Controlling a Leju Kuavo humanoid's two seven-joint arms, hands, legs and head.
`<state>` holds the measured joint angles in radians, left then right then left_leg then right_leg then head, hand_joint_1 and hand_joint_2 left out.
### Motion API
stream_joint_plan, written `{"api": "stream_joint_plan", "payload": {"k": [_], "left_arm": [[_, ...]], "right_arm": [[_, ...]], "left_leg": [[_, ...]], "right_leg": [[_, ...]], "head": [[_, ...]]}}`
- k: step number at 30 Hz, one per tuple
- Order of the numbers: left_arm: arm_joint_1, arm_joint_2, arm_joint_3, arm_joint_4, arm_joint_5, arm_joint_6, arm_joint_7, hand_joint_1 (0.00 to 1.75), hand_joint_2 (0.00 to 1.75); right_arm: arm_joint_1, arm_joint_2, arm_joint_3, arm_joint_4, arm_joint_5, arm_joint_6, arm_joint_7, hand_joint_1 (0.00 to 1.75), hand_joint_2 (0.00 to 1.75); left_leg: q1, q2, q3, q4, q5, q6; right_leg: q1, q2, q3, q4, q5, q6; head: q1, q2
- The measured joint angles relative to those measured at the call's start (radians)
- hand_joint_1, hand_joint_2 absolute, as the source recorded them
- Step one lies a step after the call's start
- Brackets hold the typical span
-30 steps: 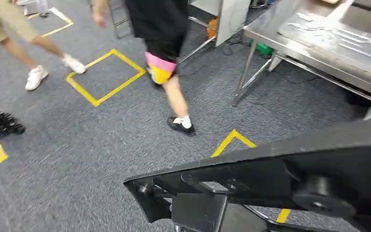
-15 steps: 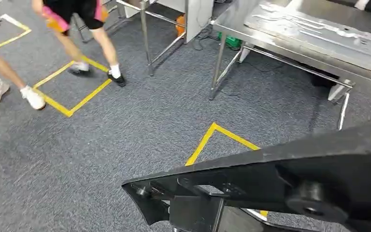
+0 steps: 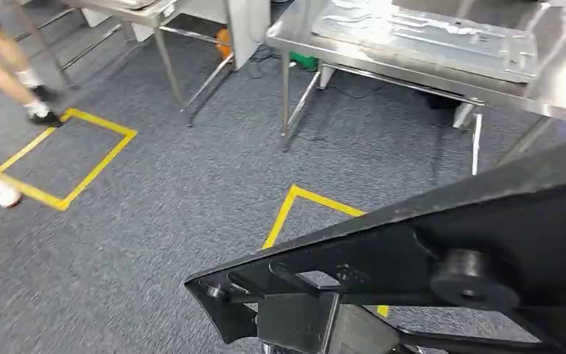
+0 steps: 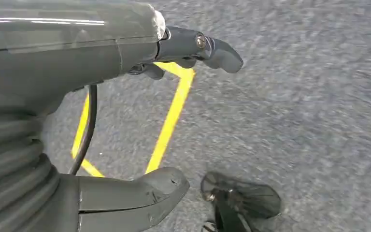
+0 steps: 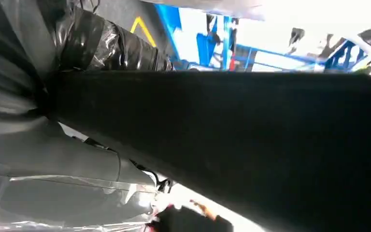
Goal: Take the parts from the cabinet and place them on the table.
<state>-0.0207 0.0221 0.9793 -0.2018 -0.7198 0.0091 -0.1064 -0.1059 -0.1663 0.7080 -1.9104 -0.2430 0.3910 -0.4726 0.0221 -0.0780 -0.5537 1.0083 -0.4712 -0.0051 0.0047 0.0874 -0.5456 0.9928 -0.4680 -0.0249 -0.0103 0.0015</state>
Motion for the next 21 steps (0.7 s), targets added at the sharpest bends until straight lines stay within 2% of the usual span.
{"api": "stream_joint_plan", "payload": {"k": [1,2,4,5,6,7,8,9,10,11,12,13,14,15,16,19,20,21], "left_arm": [[0.0,-0.001,0.003,0.0,0.002,-0.002,-0.002,0.0,1.75],[0.0,-0.001,0.005,0.0,0.002,-0.003,-0.001,0.0,1.75],[-0.004,-0.001,0.012,0.0,0.004,-0.005,-0.002,0.0,1.75],[-0.007,-0.006,0.016,0.0,0.007,-0.009,-0.004,0.0,1.75],[-0.007,-0.004,0.018,0.0,0.008,-0.011,-0.006,0.0,1.75],[-0.005,-0.004,0.019,0.0,0.009,-0.013,-0.01,0.0,1.75],[-0.003,-0.005,0.021,0.0,0.01,-0.014,-0.01,0.0,1.75],[0.0,-0.005,0.023,0.0,0.011,-0.016,-0.011,0.0,1.75],[0.001,-0.005,0.026,0.0,0.012,-0.017,-0.012,0.0,1.75],[0.0,-0.005,0.026,0.0,0.013,-0.018,-0.014,0.0,1.75],[-0.002,-0.005,0.027,0.0,0.014,-0.02,-0.017,0.0,1.75],[-0.003,-0.005,0.029,0.0,0.014,-0.02,-0.018,0.0,1.75],[-0.004,-0.005,0.031,0.0,0.014,-0.021,-0.02,0.0,1.75],[-0.004,-0.005,0.032,0.0,0.014,-0.021,-0.021,0.0,1.75],[-0.003,-0.005,0.035,0.0,0.014,-0.021,-0.021,0.0,1.75],[-0.008,-0.005,0.041,0.0,0.014,-0.022,-0.022,0.0,1.75],[-0.01,-0.006,0.041,0.0,0.014,-0.023,-0.023,0.0,1.75],[-0.011,-0.006,0.041,0.0,0.014,-0.025,-0.023,0.0,1.75]], "right_arm": [[0.0,0.0,0.002,0.0,-0.003,0.0,0.001,1.75,1.75],[0.0,0.0,0.003,0.0,-0.006,0.0,0.0,1.75,1.75],[0.002,0.0,0.004,0.0,-0.01,0.0,-0.001,1.75,1.75],[0.003,0.0,0.004,0.0,-0.01,-0.001,-0.003,1.75,1.75],[0.001,0.0,0.004,-0.001,-0.012,-0.002,-0.006,1.75,1.75],[0.0,0.0,0.004,-0.001,-0.013,-0.003,-0.007,1.75,1.75],[0.001,0.0,0.005,-0.001,-0.014,-0.005,-0.009,1.75,1.75],[0.002,0.0,0.005,-0.001,-0.014,-0.006,-0.01,1.75,1.75],[0.003,0.0,0.005,0.0,-0.015,-0.01,-0.011,1.75,1.75],[0.005,0.0,0.005,0.0,-0.018,-0.013,-0.011,1.75,1.75],[0.005,0.0,0.005,0.0,-0.02,-0.014,-0.013,1.75,1.75],[0.005,0.0,0.005,0.0,-0.022,-0.014,-0.013,1.75,1.75],[0.004,0.0,0.005,-0.001,-0.024,-0.014,-0.013,1.75,1.75],[0.004,0.0,0.005,-0.001,-0.025,-0.014,-0.013,1.75,1.75],[0.003,0.0,0.006,-0.001,-0.025,-0.014,-0.013,1.75,1.75],[0.003,0.0,0.006,-0.002,-0.025,-0.012,-0.013,1.75,1.75],[0.003,0.0,0.006,-0.005,-0.025,-0.012,-0.013,1.75,1.75],[0.003,0.0,0.006,-0.006,-0.025,-0.012,-0.012,1.75,1.75]], "left_leg": [[0.001,0.006,0.009,-0.02,-0.003,0.001],[-0.003,0.014,0.009,-0.018,-0.002,0.004],[-0.003,0.033,0.011,-0.022,0.001,0.015],[0.006,0.048,0.013,-0.031,0.007,0.025],[0.005,0.058,0.015,-0.032,0.007,0.033],[0.003,0.071,0.015,-0.032,0.005,0.036],[0.001,0.082,0.015,-0.032,0.004,0.038],[0.001,0.096,0.015,-0.031,0.001,0.039],[0.0,0.109,0.016,-0.031,-0.001,0.038],[0.001,0.12,0.019,-0.031,-0.003,0.036],[0.002,0.131,0.024,-0.031,-0.007,0.033],[0.003,0.142,0.031,-0.031,-0.011,0.03],[0.003,0.149,0.039,-0.031,-0.016,0.026],[0.002,0.158,0.047,-0.032,-0.02,0.021],[-0.005,0.163,0.049,-0.03,-0.027,0.012],[-0.004,0.192,0.061,-0.039,-0.03,-0.006],[0.001,0.186,0.062,-0.035,-0.036,-0.014],[0.003,0.142,0.055,-0.012,-0.054,-0.016]], "right_leg": [[-0.001,0.017,-0.005,0.004,-0.002,0.007],[-0.006,0.022,-0.009,0.001,0.002,0.014],[-0.006,0.043,-0.014,-0.004,0.006,0.027],[-0.006,0.032,-0.014,0.004,0.0,0.03],[-0.002,-0.03,-0.029,0.039,-0.025,0.037],[-0.006,-0.063,-0.064,0.107,-0.066,0.044],[-0.01,-0.075,-0.105,0.188,-0.104,0.05],[-0.014,-0.078,-0.147,0.266,-0.134,0.055],[-0.017,-0.08,-0.176,0.317,-0.142,0.059],[-0.02,-0.082,-0.18,0.316,-0.125,0.062],[-0.022,-0.086,-0.156,0.263,-0.084,0.063],[-0.022,-0.096,-0.11,0.175,-0.033,0.061],[-0.021,-0.116,-0.06,0.08,0.01,0.057],[-0.016,-0.161,-0.025,0.009,0.02,0.05],[-0.006,-0.164,-0.022,0.003,0.013,0.04],[0.0,-0.127,-0.03,0.004,0.011,0.023],[-0.011,-0.115,-0.022,-0.007,0.019,0.012],[-0.011,-0.108,-0.021,-0.011,0.022,0.007]], "head": [[0.0,0.0],[0.0,0.0],[0.0,0.0],[0.0,0.0],[0.001,0.0],[0.0,0.0],[0.001,0.0],[0.0,0.0],[0.0,0.0],[0.001,0.0],[0.0,0.0],[0.0,0.0],[0.001,0.0],[0.0,0.0],[0.0,0.0],[0.0,0.0],[0.0,0.0],[0.0,0.0]]}}
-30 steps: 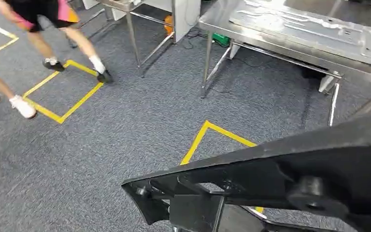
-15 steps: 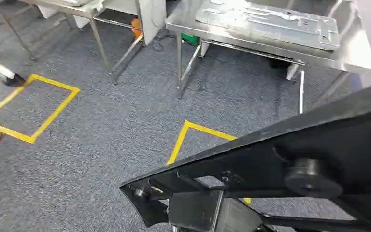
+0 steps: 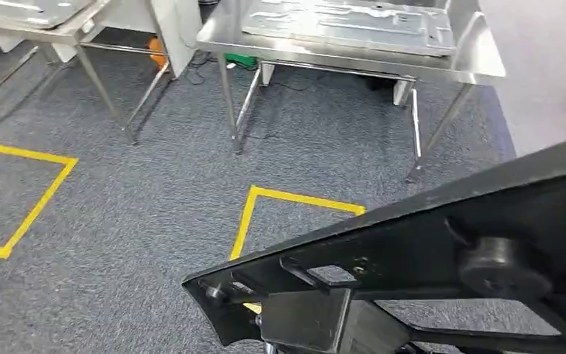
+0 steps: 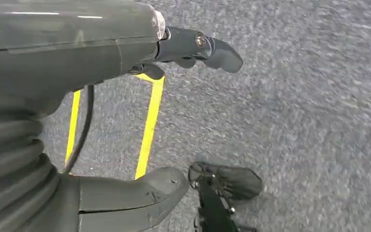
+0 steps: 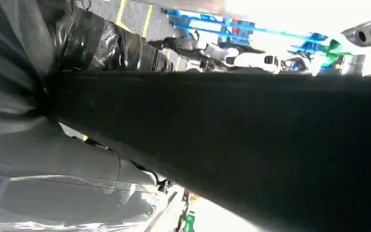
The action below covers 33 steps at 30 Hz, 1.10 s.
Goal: Take the parts from the cabinet and place them on the table.
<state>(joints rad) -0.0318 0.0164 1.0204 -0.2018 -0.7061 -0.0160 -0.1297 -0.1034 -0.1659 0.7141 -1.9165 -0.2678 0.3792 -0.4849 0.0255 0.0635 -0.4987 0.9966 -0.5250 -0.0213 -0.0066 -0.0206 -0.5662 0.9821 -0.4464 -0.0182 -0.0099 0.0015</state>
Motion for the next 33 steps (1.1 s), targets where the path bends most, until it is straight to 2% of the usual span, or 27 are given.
{"api": "stream_joint_plan", "payload": {"k": [1,2,3,4,5,6,7,8,9,10,11,13,14,15,16,17,18,19,20,24,25,26,27,30,31,32,33], "left_arm": [[0.001,-0.001,0.0,0.0,0.0,0.0,-0.002,0.0,1.75],[0.004,0.0,0.001,0.0,0.0,-0.001,-0.002,0.0,1.75],[0.007,0.0,0.001,0.0,0.0,-0.001,-0.002,0.0,1.75],[0.01,0.0,0.001,0.0,0.0,-0.002,-0.002,0.0,1.75],[0.011,0.0,0.001,0.0,0.0,-0.002,-0.002,0.0,1.75],[0.011,-0.001,0.001,0.0,0.0,-0.003,-0.002,0.0,1.75],[0.01,-0.001,0.001,0.0,0.0,-0.003,-0.002,0.0,1.75],[0.009,0.0,0.002,0.0,0.0,-0.003,-0.002,0.0,1.75],[0.01,0.001,0.002,0.0,0.0,-0.005,-0.002,0.0,1.75],[0.01,0.001,0.003,0.0,0.002,-0.008,-0.002,0.0,1.75],[0.01,0.0,0.005,0.0,0.003,-0.011,0.003,0.0,1.75],[0.007,0.001,0.008,0.0,0.003,-0.019,0.013,0.0,1.75],[0.005,0.0,0.01,0.0,0.003,-0.025,0.013,0.0,1.75],[0.002,-0.002,0.01,0.0,0.003,-0.028,0.014,0.0,1.75],[0.005,-0.002,0.011,0.0,0.003,-0.03,0.015,0.0,1.75],[0.007,-0.002,0.013,0.0,0.002,-0.031,0.016,0.0,1.75],[0.011,-0.003,0.016,0.0,0.002,-0.033,0.016,0.0,1.75],[0.014,-0.003,0.019,0.0,0.002,-0.033,0.016,0.0,1.75],[0.015,-0.003,0.02,0.0,0.002,-0.035,0.016,0.0,1.75],[0.015,-0.003,0.021,0.0,0.002,-0.035,0.016,0.0,1.75],[0.014,-0.003,0.023,0.0,0.002,-0.038,0.015,0.0,1.75],[0.013,-0.004,0.025,0.0,0.002,-0.04,0.014,0.0,1.75],[0.01,-0.005,0.026,0.0,0.002,-0.04,0.012,0.0,1.75],[0.009,-0.005,0.026,0.0,0.001,-0.04,0.011,0.0,1.75],[0.006,-0.005,0.026,0.0,0.0,-0.04,0.011,0.0,1.75],[0.005,-0.005,0.026,0.0,-0.001,-0.04,0.01,0.0,1.75],[0.004,-0.005,0.026,0.0,-0.001,-0.04,0.009,0.0,1.75]], "right_arm": [[-0.003,0.001,0.0,0.0,0.0,0.0,0.0,1.75,1.75],[-0.003,0.003,0.0,0.0,0.0,0.0,0.001,1.75,1.75],[-0.002,0.003,0.0,0.0,0.0,0.0,0.002,1.75,1.75],[-0.002,0.003,0.0,0.0,0.0,0.0,0.003,1.75,1.75],[-0.002,0.003,0.0,0.001,0.0,0.0,0.004,1.75,1.75],[-0.002,0.003,0.0,0.001,0.0,0.0,0.005,1.75,1.75],[-0.002,0.003,0.0,0.001,0.0,0.0,0.006,1.75,1.75],[-0.002,0.003,0.0,0.001,0.0,0.0,0.006,1.75,1.75],[-0.002,0.003,0.0,0.001,0.0,0.001,0.007,1.75,1.75],[-0.005,0.003,0.0,0.002,0.0,0.002,0.007,1.75,1.75],[-0.005,0.003,0.0,0.003,0.0,0.003,0.01,1.75,1.75],[-0.005,0.003,0.001,0.004,0.008,0.004,0.013,1.75,1.75],[-0.006,0.003,0.001,0.004,0.016,0.001,0.014,1.75,1.75],[-0.005,0.002,0.001,0.005,0.019,0.0,0.013,1.75,1.75],[-0.01,0.002,0.001,0.005,0.022,0.0,0.011,1.75,1.75],[-0.011,0.002,0.001,0.006,0.024,-0.001,0.009,1.75,1.75],[-0.011,0.002,0.0,0.006,0.027,-0.002,0.008,1.75,1.75],[-0.01,0.001,0.001,0.007,0.029,-0.002,0.007,1.75,1.75],[-0.009,0.0,0.001,0.008,0.031,-0.002,0.007,1.75,1.75],[-0.009,0.0,0.001,0.009,0.032,-0.002,0.007,1.75,1.75],[-0.009,0.0,0.001,0.011,0.035,-0.003,0.006,1.75,1.75],[-0.009,-0.002,0.001,0.011,0.036,-0.005,0.005,1.75,1.75],[-0.01,-0.002,0.0,0.012,0.037,-0.005,0.002,1.75,1.75],[-0.008,-0.003,0.0,0.011,0.038,-0.005,-0.002,1.75,1.75],[-0.009,-0.003,0.0,0.011,0.038,-0.005,-0.003,1.75,1.75],[-0.007,-0.003,0.001,0.01,0.039,-0.005,-0.003,1.75,1.75],[-0.008,-0.003,0.0,0.01,0.04,-0.005,-0.003,1.75,1.75]], "left_leg": [[0.001,-0.033,-0.027,0.061,-0.041,0.0],[0.001,-0.049,-0.072,0.153,-0.088,-0.001],[0.0,-0.056,-0.115,0.238,-0.122,-0.003],[-0.001,-0.057,-0.152,0.303,-0.136,-0.004],[-0.001,-0.057,-0.166,0.315,-0.122,-0.004],[-0.001,-0.058,-0.158,0.282,-0.086,-0.002],[-0.001,-0.062,-0.13,0.207,-0.032,0.001],[-0.001,-0.076,-0.087,0.103,0.026,0.006],[0.0,-0.123,-0.058,0.027,0.059,0.014],[0.001,-0.154,-0.048,-0.008,0.049,0.023],[-0.003,-0.141,-0.049,-0.006,0.049,0.022],[-0.009,-0.129,-0.044,-0.009,0.048,0.032],[0.003,-0.121,-0.039,-0.021,0.055,0.042],[0.003,-0.111,-0.036,-0.025,0.059,0.046],[0.004,-0.105,-0.035,-0.026,0.058,0.054],[0.002,-0.098,-0.034,-0.026,0.056,0.056],[0.001,-0.089,-0.033,-0.026,0.054,0.056],[0.001,-0.081,-0.033,-0.025,0.049,0.056],[0.001,-0.079,-0.031,-0.025,0.048,0.055],[0.001,-0.078,-0.031,-0.025,0.047,0.054],[0.002,-0.073,-0.025,-0.025,0.042,0.052],[0.005,-0.068,-0.003,-0.025,0.026,0.043],[0.001,-0.062,0.008,-0.027,0.011,0.03],[0.003,-0.06,0.022,-0.038,-0.001,0.01],[0.003,-0.057,0.03,-0.043,-0.005,0.003],[0.008,-0.057,0.04,-0.032,-0.011,-0.002],[0.006,-0.058,0.02,0.016,-0.029,-0.001]], "right_leg": [[0.0,0.007,0.0,0.001,0.0,-0.008],[0.002,0.019,-0.001,0.001,-0.001,-0.011],[0.003,0.031,-0.001,0.002,-0.002,-0.012],[0.005,0.044,0.0,0.003,-0.003,-0.014],[0.006,0.057,0.003,0.003,-0.003,-0.014],[0.006,0.07,0.006,0.005,-0.005,-0.014],[0.006,0.084,0.008,0.007,-0.008,-0.012],[0.006,0.098,0.012,0.01,-0.011,-0.009],[0.002,0.107,0.012,0.011,-0.013,-0.007],[0.01,0.117,0.009,0.018,-0.017,0.0],[0.002,0.127,0.005,0.015,-0.015,0.006],[-0.003,0.143,0.003,0.008,-0.012,0.02],[0.004,0.149,0.002,0.007,-0.013,0.028],[0.002,0.11,-0.001,0.026,-0.023,0.03],[0.004,0.066,-0.025,0.073,-0.055,0.034],[0.001,0.043,-0.062,0.145,-0.094,0.039],[-0.003,0.033,-0.107,0.231,-0.131,0.043],[-0.007,0.03,-0.148,0.302,-0.152,0.047],[-0.009,0.028,-0.162,0.323,-0.15,0.049],[-0.009,0.028,-0.164,0.326,-0.148,0.049],[-0.013,0.026,-0.159,0.304,-0.115,0.053],[-0.017,0.023,-0.073,0.134,-0.011,0.053],[-0.01,0.015,-0.009,0.016,-0.01,0.046],[0.001,0.021,-0.004,0.017,-0.019,0.023],[0.0,0.023,0.002,0.01,-0.021,0.017],[-0.01,0.027,0.02,-0.001,-0.02,0.01],[-0.008,0.025,0.034,-0.004,-0.03,-0.001]], "head": [[-0.001,0.0],[-0.001,0.0],[-0.001,0.0],[-0.001,0.0],[-0.001,0.0],[-0.001,0.0],[-0.001,0.0],[-0.001,0.0],[-0.001,0.0],[-0.001,0.0],[-0.001,0.0],[-0.001,0.0],[-0.001,0.0],[0.0,0.0],[0.0,0.0],[0.0,0.0],[0.0,0.0],[0.0,0.0],[0.0,0.0],[0.0,0.0],[0.0,0.0],[0.0,0.0],[0.0,0.0],[0.0,0.0],[0.0,0.0],[-0.001,0.0],[0.0,0.0]]}}
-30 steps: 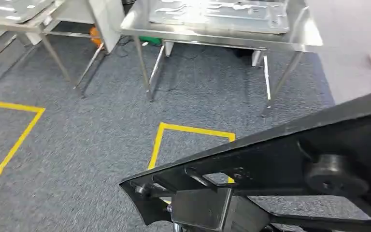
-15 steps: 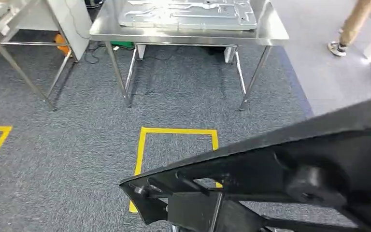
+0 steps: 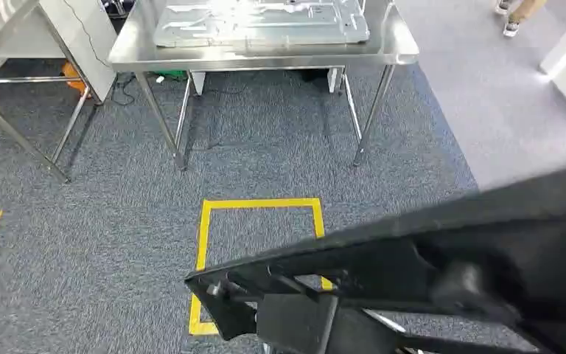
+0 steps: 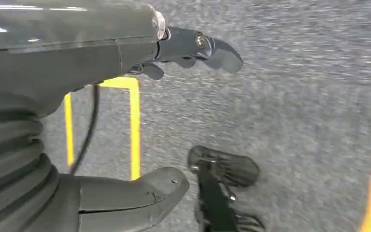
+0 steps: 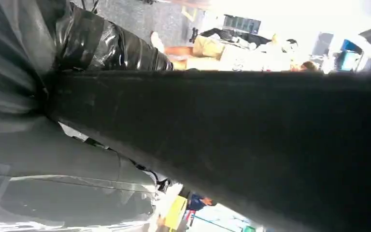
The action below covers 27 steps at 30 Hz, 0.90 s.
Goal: Take the parts from the cabinet and place them on the table.
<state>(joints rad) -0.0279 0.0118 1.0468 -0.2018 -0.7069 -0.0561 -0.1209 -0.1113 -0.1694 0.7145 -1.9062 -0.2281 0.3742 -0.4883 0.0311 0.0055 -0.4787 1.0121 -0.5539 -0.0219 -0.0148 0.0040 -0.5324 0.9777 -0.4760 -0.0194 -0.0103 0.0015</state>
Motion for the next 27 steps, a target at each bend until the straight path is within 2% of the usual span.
{"api": "stream_joint_plan", "payload": {"k": [1,2,3,4,5,6,7,8,9,10,11,12,13,14,15,16,18,19,20,21,22,23,24,25,26,27], "left_arm": [[-0.001,0.0,0.0,0.0,-0.001,0.0,0.0,0.0,1.75],[0.001,0.0,0.0,0.0,-0.001,0.0,0.0,0.0,1.75],[0.004,0.0,0.0,0.0,-0.002,0.0,0.0,0.0,1.75],[0.007,0.0,0.0,0.0,-0.002,0.0,0.0,0.0,1.75],[0.01,0.0,0.0,0.0,-0.005,0.0,0.0,0.0,1.75],[0.011,0.0,0.0,0.0,-0.005,0.0,0.0,0.0,1.75],[0.01,0.0,0.0,0.0,-0.005,0.0,0.0,0.0,1.75],[0.011,0.0,0.001,0.0,-0.005,0.0,0.0,0.0,1.75],[0.012,0.005,0.002,0.0,-0.005,0.0,-0.001,0.0,1.75],[0.011,0.003,0.002,0.0,-0.006,0.0,-0.001,0.0,1.75],[0.009,0.004,0.002,0.0,-0.006,0.002,-0.002,0.0,1.75],[0.009,0.006,0.002,0.0,-0.006,0.002,-0.002,0.0,1.75],[0.008,0.006,0.003,0.0,-0.007,0.002,-0.002,0.0,1.75],[0.007,0.005,0.004,0.0,-0.007,0.002,-0.002,0.0,1.75],[0.006,0.005,0.005,0.0,-0.008,0.002,-0.003,0.0,1.75],[0.005,0.005,0.006,0.0,-0.008,0.002,-0.003,0.0,1.75],[0.006,0.003,0.006,0.0,-0.008,0.002,-0.003,0.0,1.75],[0.009,0.003,0.007,0.0,-0.008,0.002,-0.003,0.0,1.75],[0.011,0.003,0.007,0.0,-0.008,0.002,-0.003,0.0,1.75],[0.011,0.003,0.008,0.0,-0.008,0.002,-0.003,0.0,1.75],[0.01,0.003,0.008,0.0,-0.008,0.002,-0.004,0.0,1.75],[0.009,0.003,0.008,0.0,-0.008,0.002,-0.004,0.0,1.75],[0.01,0.003,0.008,0.0,-0.008,0.002,-0.005,0.0,1.75],[0.007,0.003,0.009,0.0,-0.009,0.002,-0.005,0.0,1.75],[0.006,0.002,0.009,0.0,-0.008,0.002,-0.005,0.0,1.75],[0.007,0.002,0.01,0.0,-0.009,0.002,-0.006,0.0,1.75]], "right_arm": [[0.0,0.0,0.0,0.0,0.0,0.0,0.0,1.75,1.75],[0.0,0.0,0.0,0.001,0.001,0.0,0.0,1.75,1.75],[0.001,0.0,0.0,0.001,0.003,0.0,0.0,1.75,1.75],[0.002,0.0,0.0,0.002,0.003,0.0,0.0,1.75,1.75],[0.004,0.0,0.0,0.002,0.005,0.0,0.0,1.75,1.75],[0.004,0.0,0.0,0.003,0.006,0.0,0.0,1.75,1.75],[0.004,0.0,0.0,0.003,0.007,0.0,0.0,1.75,1.75],[0.004,0.0,0.0,0.003,0.007,0.0,0.0,1.75,1.75],[0.004,0.0,0.0,0.004,0.007,0.0,0.0,1.75,1.75],[0.004,0.0,0.0,0.004,0.008,-0.001,-0.001,1.75,1.75],[0.004,0.0,0.0,0.003,0.009,-0.002,-0.001,1.75,1.75],[0.005,0.0,0.0,0.003,0.01,-0.002,0.0,1.75,1.75],[0.004,0.0,0.0,0.003,0.01,-0.002,0.0,1.75,1.75],[0.003,0.0,0.0,0.003,0.01,-0.003,0.0,1.75,1.75],[0.003,0.0,0.0,0.003,0.011,-0.005,0.0,1.75,1.75],[0.002,0.0,0.0,0.003,0.012,-0.006,0.0,1.75,1.75],[0.004,-0.002,-0.001,0.004,0.013,-0.01,0.001,1.75,1.75],[0.005,-0.003,0.0,0.004,0.013,-0.012,0.001,1.75,1.75],[0.006,-0.006,-0.001,0.004,0.013,-0.014,0.003,1.75,1.75],[0.007,-0.008,-0.001,0.005,0.014,-0.014,0.003,1.75,1.75],[0.007,-0.009,-0.001,0.006,0.014,-0.014,0.003,1.75,1.75],[0.007,-0.01,-0.002,0.006,0.014,-0.014,0.004,1.75,1.75],[0.008,-0.013,-0.002,0.007,0.015,-0.014,0.005,1.75,1.75],[0.01,-0.015,-0.002,0.009,0.015,-0.014,0.005,1.75,1.75],[0.011,-0.016,-0.003,0.009,0.015,-0.014,0.006,1.75,1.75],[0.012,-0.017,-0.003,0.009,0.016,-0.014,0.008,1.75,1.75]], "left_leg": [[0.0,0.0,-0.048,0.083,-0.033,0.0],[-0.002,-0.001,-0.103,0.173,-0.064,0.0],[-0.004,-0.001,-0.159,0.253,-0.082,0.0],[-0.004,-0.001,-0.203,0.299,-0.078,0.001],[-0.005,-0.001,-0.223,0.291,-0.04,0.004],[-0.007,-0.001,-0.216,0.236,0.015,0.009],[-0.012,-0.002,-0.189,0.139,0.091,0.018],[-0.018,-0.002,-0.155,0.035,0.154,0.031],[-0.026,-0.001,-0.139,-0.02,0.166,0.046],[-0.028,0.004,-0.125,-0.03,0.15,0.045],[-0.031,0.004,-0.121,-0.029,0.144,0.046],[-0.03,0.001,-0.114,-0.042,0.141,0.052],[-0.027,0.0,-0.103,-0.045,0.136,0.057],[-0.02,-0.003,-0.086,-0.052,0.133,0.061],[-0.02,-0.001,-0.076,-0.053,0.126,0.067],[-0.02,-0.001,-0.07,-0.053,0.118,0.071],[-0.019,-0.003,-0.057,-0.053,0.102,0.071],[-0.019,-0.004,-0.047,-0.053,0.093,0.069],[-0.017,-0.004,-0.033,-0.053,0.083,0.067],[-0.015,-0.005,-0.017,-0.053,0.072,0.064],[-0.013,-0.006,-0.001,-0.053,0.061,0.06],[-0.012,-0.006,0.015,-0.054,0.05,0.056],[-0.011,-0.006,0.02,-0.059,0.04,0.049],[-0.012,-0.009,0.035,-0.059,0.031,0.042],[-0.012,-0.008,0.037,-0.069,0.023,0.033],[-0.012,-0.007,0.057,-0.066,0.03,0.025]], "right_leg": [[0.002,-0.004,0.009,0.0,-0.007,-0.007],[0.004,-0.004,0.02,-0.003,-0.014,-0.01],[0.006,-0.003,0.03,-0.004,-0.023,-0.012],[0.009,-0.001,0.042,-0.005,-0.032,-0.013],[0.01,0.002,0.062,-0.012,-0.042,-0.013],[0.012,0.004,0.081,-0.019,-0.051,-0.012],[0.014,0.005,0.103,-0.023,-0.063,-0.011],[0.015,0.004,0.126,-0.032,-0.073,-0.01],[0.014,0.005,0.139,-0.042,-0.081,-0.006],[0.019,0.012,0.145,-0.048,-0.09,0.003],[0.015,0.012,0.153,-0.059,-0.093,0.009],[0.015,0.011,0.169,-0.053,-0.081,0.016],[0.017,0.011,0.168,-0.043,-0.074,0.022],[0.016,0.009,0.156,-0.008,-0.075,0.026],[0.014,0.007,0.129,0.047,-0.075,0.033],[0.011,0.005,0.077,0.122,-0.096,0.039],[0.004,0.005,-0.033,0.257,-0.174,0.05],[0.001,0.004,-0.074,0.29,-0.207,0.055],[-0.001,0.002,-0.096,0.284,-0.212,0.058],[-0.002,0.001,-0.099,0.247,-0.189,0.059],[-0.002,0.0,-0.089,0.182,-0.139,0.058],[-0.001,-0.001,-0.073,0.099,-0.06,0.056],[0.0,-0.007,-0.065,0.02,0.043,0.047],[0.007,-0.011,-0.064,0.013,0.046,0.04],[0.01,-0.011,-0.06,0.012,0.036,0.028],[0.011,-0.007,-0.057,0.003,0.038,0.018]], "head": [[-0.001,0.0],[-0.001,0.0],[-0.001,0.0],[-0.001,0.0],[-0.001,0.0],[-0.001,0.0],[-0.001,0.0],[-0.001,0.0],[0.0,0.0],[-0.002,0.0],[-0.001,0.0],[-0.001,0.0],[-0.001,0.0],[-0.002,0.0],[0.0,0.0],[-0.001,0.0],[-0.001,0.0],[0.0,0.0],[-0.001,0.0],[-0.001,0.0],[0.0,0.0],[0.0,0.0],[0.0,0.0],[-0.001,0.0],[-0.001,0.0],[0.0,0.0]]}}
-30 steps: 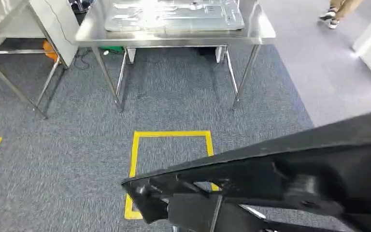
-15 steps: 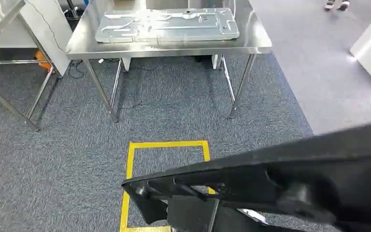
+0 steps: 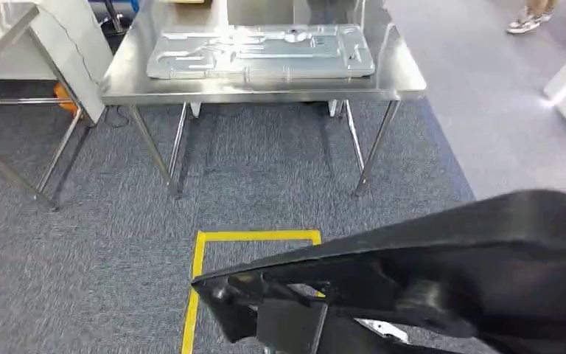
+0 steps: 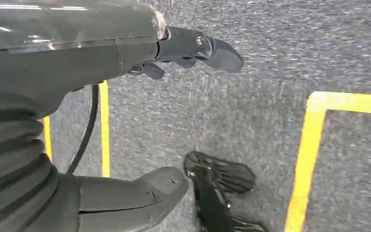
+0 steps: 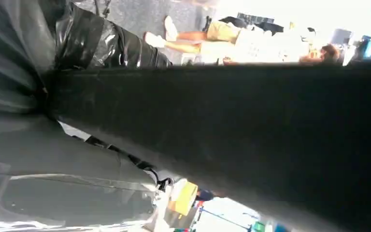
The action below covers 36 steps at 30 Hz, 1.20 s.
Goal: Take the parts from the cabinet and place them on the table.
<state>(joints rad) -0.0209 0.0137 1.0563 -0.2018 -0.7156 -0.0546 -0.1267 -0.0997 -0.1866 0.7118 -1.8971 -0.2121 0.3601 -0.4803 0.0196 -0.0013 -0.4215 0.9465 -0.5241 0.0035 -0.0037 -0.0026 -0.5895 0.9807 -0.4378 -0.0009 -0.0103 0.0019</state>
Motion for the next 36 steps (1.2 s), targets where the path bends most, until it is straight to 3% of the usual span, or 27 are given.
{"api": "stream_joint_plan", "payload": {"k": [1,3,6,7,8,9,10,11,12,13,14,16,17,18,20,22,23,24,25,26,28,30,32,33,34,35,36], "left_arm": [[0.001,-0.001,0.001,0.0,0.0,0.0,-0.002,0.0,1.75],[-0.002,-0.001,0.005,0.0,-0.001,-0.001,-0.003,0.0,1.75],[-0.004,-0.002,0.009,0.0,-0.006,-0.001,-0.005,0.0,1.75],[-0.001,-0.002,0.011,0.0,-0.006,-0.001,-0.005,0.0,1.75],[0.002,-0.002,0.013,0.0,-0.006,-0.001,-0.005,0.0,1.75],[0.004,-0.002,0.014,0.0,-0.006,-0.001,-0.006,0.0,1.75],[0.005,-0.002,0.014,0.0,-0.006,-0.001,-0.006,0.0,1.75],[0.005,-0.002,0.014,0.0,-0.006,-0.001,-0.006,0.0,1.75],[0.008,0.0,0.014,0.0,-0.006,-0.001,-0.006,0.0,1.75],[0.011,0.002,0.015,0.0,-0.006,-0.001,-0.008,0.0,1.75],[0.012,0.002,0.015,0.0,-0.007,-0.001,-0.008,0.0,1.75],[0.011,0.002,0.016,0.0,-0.007,-0.001,-0.009,0.0,1.75],[0.008,0.002,0.016,0.0,-0.007,-0.001,-0.01,0.0,1.75],[0.008,0.0,0.016,0.0,-0.007,-0.002,-0.01,0.0,1.75],[0.007,0.0,0.016,0.0,-0.007,-0.002,-0.011,0.0,1.75],[0.007,-0.002,0.016,0.0,-0.007,-0.003,-0.011,0.0,1.75],[0.008,-0.002,0.016,0.0,-0.007,-0.003,-0.011,0.0,1.75],[0.009,-0.003,0.016,0.0,-0.007,-0.003,-0.011,0.0,1.75],[0.009,-0.004,0.016,0.0,-0.007,-0.003,-0.011,0.0,1.75],[0.009,-0.005,0.016,0.0,-0.007,-0.003,-0.011,0.0,1.75],[0.008,-0.008,0.017,0.0,-0.007,-0.003,-0.011,0.0,1.75],[-0.001,-0.008,0.017,0.0,-0.008,-0.003,-0.011,0.0,1.75],[-0.003,-0.008,0.017,0.0,-0.009,-0.004,-0.011,0.0,1.75],[-0.006,-0.007,0.017,0.0,-0.009,-0.004,-0.011,0.0,1.75],[-0.007,-0.008,0.018,0.0,-0.01,-0.004,-0.011,0.0,1.75],[-0.007,-0.008,0.018,0.0,-0.01,-0.004,-0.011,0.0,1.75],[-0.005,-0.008,0.018,0.0,-0.01,-0.004,-0.011,0.0,1.75]], "right_arm": [[-0.002,0.0,0.0,0.0,0.0,0.0,0.001,1.75,1.75],[0.0,-0.001,0.0,0.0,0.0,-0.002,0.002,1.75,1.75],[0.001,-0.001,0.0,0.0,0.0,-0.004,0.003,1.75,1.75],[0.002,-0.001,0.0,0.0,0.0,-0.004,0.003,1.75,1.75],[0.004,-0.001,0.0,0.0,0.0,-0.004,0.003,1.75,1.75],[0.005,-0.002,0.0,0.0,0.0,-0.004,0.003,1.75,1.75],[0.006,-0.002,0.0,0.0,0.001,-0.005,0.004,1.75,1.75],[0.005,-0.002,0.0,0.0,0.001,-0.005,0.003,1.75,1.75],[0.006,-0.002,0.0,0.001,0.001,-0.005,0.004,1.75,1.75],[0.005,-0.002,0.0,0.003,0.002,-0.006,0.003,1.75,1.75],[0.008,-0.002,0.0,0.003,0.003,-0.007,0.004,1.75,1.75],[0.008,-0.002,0.0,0.002,0.006,-0.008,0.004,1.75,1.75],[0.006,-0.002,0.0,0.002,0.007,-0.01,0.003,1.75,1.75],[0.006,-0.002,0.0,0.001,0.008,-0.011,0.004,1.75,1.75],[0.005,-0.003,0.0,0.0,0.009,-0.013,0.003,1.75,1.75],[0.007,-0.005,0.0,0.0,0.01,-0.014,0.003,1.75,1.75],[0.007,-0.006,0.0,0.0,0.01,-0.014,0.003,1.75,1.75],[0.008,-0.006,0.0,0.0,0.01,-0.014,0.003,1.75,1.75],[0.008,-0.007,0.0,0.0,0.01,-0.014,0.003,1.75,1.75],[0.008,-0.007,0.0,0.0,0.015,-0.016,0.004,1.75,1.75],[0.01,-0.01,0.0,0.003,0.03,-0.021,0.008,1.75,1.75],[0.012,-0.014,0.0,0.004,0.04,-0.023,0.01,1.75,1.75],[0.005,-0.017,0.0,0.003,0.045,-0.024,0.008,1.75,1.75],[0.004,-0.017,0.0,0.003,0.045,-0.026,0.005,1.75,1.75],[0.003,-0.017,0.0,0.003,0.042,-0.03,0.003,1.75,1.75],[0.003,-0.017,0.0,0.003,0.037,-0.035,0.002,1.75,1.75],[0.005,-0.016,0.0,0.003,0.031,-0.036,0.002,1.75,1.75]], "left_leg": [[-0.001,0.0,-0.005,0.012,0.009,-0.008],[0.004,0.0,-0.011,0.046,-0.015,-0.013],[0.002,0.0,-0.155,0.272,-0.099,-0.016],[0.002,0.0,-0.202,0.327,-0.13,-0.021],[0.002,0.0,-0.229,0.338,-0.139,-0.018],[0.002,0.0,-0.234,0.308,-0.126,-0.012],[0.001,0.0,-0.224,0.245,-0.089,-0.007],[-0.002,0.0,-0.209,0.17,-0.031,0.0],[-0.009,0.001,-0.198,0.093,0.061,0.014],[-0.019,-0.002,-0.205,0.051,0.127,0.019],[-0.02,-0.002,-0.199,0.048,0.096,0.02],[-0.019,-0.002,-0.188,0.04,0.097,0.033],[-0.016,-0.007,-0.167,0.037,0.095,0.04],[-0.014,-0.006,-0.154,0.031,0.089,0.044],[-0.013,-0.005,-0.133,0.031,0.072,0.053],[-0.013,-0.005,-0.109,0.031,0.05,0.053],[-0.012,-0.006,-0.093,0.031,0.037,0.052],[-0.011,-0.007,-0.075,0.031,0.023,0.05],[-0.011,-0.009,-0.055,0.031,0.009,0.047],[-0.01,-0.009,-0.032,0.03,-0.008,0.044],[-0.011,-0.014,0.0,0.023,-0.031,0.038],[-0.012,-0.024,0.023,-0.007,-0.05,0.021],[-0.014,-0.025,0.044,0.016,-0.034,0.013],[-0.01,-0.019,0.022,0.061,-0.029,0.009],[-0.009,-0.013,-0.021,0.141,-0.016,0.006],[-0.008,-0.01,-0.077,0.224,-0.031,0.001],[-0.008,-0.008,-0.123,0.283,-0.067,-0.002]], "right_leg": [[-0.002,0.002,0.006,-0.003,-0.007,-0.012],[-0.005,0.003,0.035,-0.01,-0.002,-0.027],[0.0,0.005,0.052,-0.01,-0.024,-0.036],[0.002,0.006,0.06,-0.01,-0.034,-0.037],[0.004,0.009,0.073,-0.01,-0.044,-0.037],[0.006,0.01,0.088,-0.01,-0.055,-0.036],[0.008,0.01,0.107,-0.01,-0.068,-0.035],[0.01,0.009,0.125,-0.011,-0.08,-0.033],[0.008,0.009,0.135,-0.018,-0.091,-0.031],[0.011,0.01,0.146,-0.014,-0.099,-0.025],[0.009,0.019,0.145,-0.024,-0.105,-0.017],[0.008,0.018,0.16,-0.016,-0.1,-0.004],[0.01,0.018,0.16,0.0,-0.099,0.001],[0.006,0.014,0.142,0.043,-0.096,0.006],[0.004,0.012,0.046,0.193,-0.113,0.016],[-0.002,0.011,-0.055,0.304,-0.197,0.027],[-0.003,0.009,-0.085,0.314,-0.233,0.028],[-0.004,0.008,-0.098,0.294,-0.243,0.028],[-0.004,0.007,-0.097,0.248,-0.225,0.027],[-0.004,0.007,-0.087,0.174,-0.165,0.021],[0.004,0.011,-0.083,0.04,0.039,0.006],[0.01,0.021,-0.059,0.025,0.042,-0.006],[0.008,0.013,-0.034,0.013,0.034,-0.02],[0.004,0.011,-0.017,0.006,0.031,-0.026],[0.005,0.008,-0.006,0.006,0.021,-0.033],[0.005,0.004,0.002,0.005,0.01,-0.038],[0.006,0.003,0.012,0.005,-0.001,-0.038]], "head": [[-0.002,0.0],[0.0,0.001],[-0.002,0.001],[-0.001,0.001],[-0.001,0.001],[-0.002,0.001],[-0.001,0.001],[-0.002,0.001],[-0.001,0.001],[-0.001,0.001],[-0.001,0.001],[-0.001,0.001],[-0.002,0.001],[0.0,0.001],[-0.001,0.001],[-0.001,0.001],[-0.001,0.001],[-0.001,0.001],[-0.001,0.001],[-0.001,0.001],[-0.001,0.001],[-0.001,0.001],[-0.001,0.001],[-0.001,0.001],[0.0,0.001],[-0.002,0.001],[-0.001,0.001]]}}
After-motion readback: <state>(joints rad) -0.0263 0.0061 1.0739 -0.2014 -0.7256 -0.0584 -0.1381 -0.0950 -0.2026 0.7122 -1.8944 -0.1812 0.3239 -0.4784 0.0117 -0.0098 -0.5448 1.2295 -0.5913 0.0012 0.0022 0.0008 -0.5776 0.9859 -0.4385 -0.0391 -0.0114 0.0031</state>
